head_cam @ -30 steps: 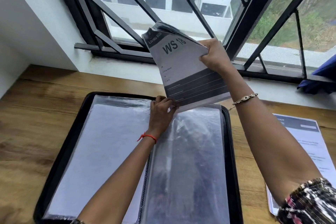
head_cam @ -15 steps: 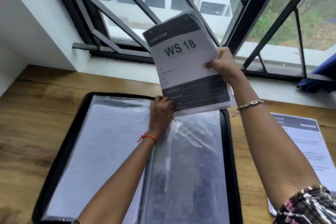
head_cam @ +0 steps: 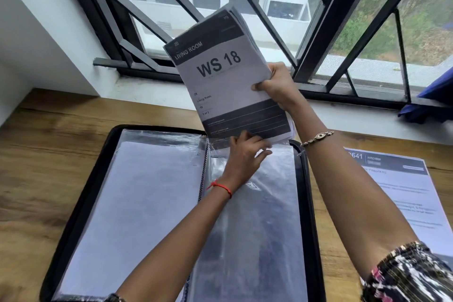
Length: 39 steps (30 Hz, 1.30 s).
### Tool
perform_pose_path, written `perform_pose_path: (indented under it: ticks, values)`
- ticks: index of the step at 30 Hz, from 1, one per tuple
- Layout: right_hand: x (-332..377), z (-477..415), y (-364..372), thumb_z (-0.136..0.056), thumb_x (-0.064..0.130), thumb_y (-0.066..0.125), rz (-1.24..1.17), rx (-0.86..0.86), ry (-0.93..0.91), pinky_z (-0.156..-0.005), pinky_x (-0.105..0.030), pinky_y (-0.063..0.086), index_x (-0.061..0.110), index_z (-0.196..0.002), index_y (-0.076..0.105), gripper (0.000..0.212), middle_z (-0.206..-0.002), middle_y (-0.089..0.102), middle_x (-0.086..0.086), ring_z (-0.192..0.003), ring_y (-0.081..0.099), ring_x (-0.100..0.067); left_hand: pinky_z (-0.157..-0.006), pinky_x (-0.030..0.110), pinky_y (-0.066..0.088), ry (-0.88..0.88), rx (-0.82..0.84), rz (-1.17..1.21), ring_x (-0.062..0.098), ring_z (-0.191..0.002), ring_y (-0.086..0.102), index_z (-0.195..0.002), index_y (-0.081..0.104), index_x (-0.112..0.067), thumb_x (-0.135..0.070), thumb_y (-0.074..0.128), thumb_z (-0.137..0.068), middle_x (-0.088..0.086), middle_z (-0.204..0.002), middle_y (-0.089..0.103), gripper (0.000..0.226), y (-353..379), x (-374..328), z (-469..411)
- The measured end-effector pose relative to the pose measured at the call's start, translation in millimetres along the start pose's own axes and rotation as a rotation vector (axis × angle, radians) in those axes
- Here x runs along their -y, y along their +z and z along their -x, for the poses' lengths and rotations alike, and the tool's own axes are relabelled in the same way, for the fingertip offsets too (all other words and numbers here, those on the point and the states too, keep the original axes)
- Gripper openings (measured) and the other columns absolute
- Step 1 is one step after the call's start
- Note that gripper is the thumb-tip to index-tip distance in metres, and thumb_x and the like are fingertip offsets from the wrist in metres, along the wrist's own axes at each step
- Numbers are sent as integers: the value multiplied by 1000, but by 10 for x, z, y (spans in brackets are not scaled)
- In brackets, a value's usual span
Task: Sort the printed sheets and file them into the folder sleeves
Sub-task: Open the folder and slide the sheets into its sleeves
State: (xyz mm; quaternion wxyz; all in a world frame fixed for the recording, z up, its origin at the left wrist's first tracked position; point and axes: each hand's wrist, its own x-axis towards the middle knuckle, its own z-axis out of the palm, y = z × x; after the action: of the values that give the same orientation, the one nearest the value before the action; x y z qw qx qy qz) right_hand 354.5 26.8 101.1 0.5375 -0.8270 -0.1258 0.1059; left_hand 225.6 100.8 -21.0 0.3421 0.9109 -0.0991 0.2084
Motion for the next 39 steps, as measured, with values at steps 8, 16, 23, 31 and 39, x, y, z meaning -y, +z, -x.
perform_pose_path:
  ticks: [8,16,23,31,39]
  values:
    - [23,-22,116,-70,-10,62,1,16,-35,-58,-28,41,-1,-77,58,12,-73,49,-11,-69,52,-20,-71,35,30,31,-137,-113,17,-91,39,-79,71,-17,-26,59,-80,-5,-84,65,15,219,-443,-77]
    - [-11,-59,226,-72,-11,60,-67,-21,1,-61,-30,40,-22,-87,56,19,-75,50,-12,-71,52,-23,-62,32,26,-69,-249,-257,22,-83,33,-69,58,-10,7,61,-57,1,-95,36,21,264,-656,-157]
    - [-256,-42,91,-68,-10,67,-134,42,-19,-54,-24,32,-4,-74,59,12,-65,45,-5,-62,41,-18,-69,33,22,16,-215,-299,21,-87,38,-64,68,-21,-18,78,-69,0,-92,58,12,240,-470,-155]
    - [-468,-51,-95,-71,-12,66,-163,102,-37,-52,-21,31,1,-60,52,22,-55,43,4,-52,39,-8,-63,33,37,58,-133,-146,18,-75,50,-76,67,-21,-28,56,-82,-4,-84,59,14,270,-428,-81]
    - [-562,-66,-162,-71,-15,65,-169,54,-40,-62,-17,45,10,-69,67,25,-58,58,16,-61,51,1,-67,29,29,68,-128,-82,17,-72,61,-74,71,-19,-26,60,-81,-5,-76,67,14,273,-420,-93]
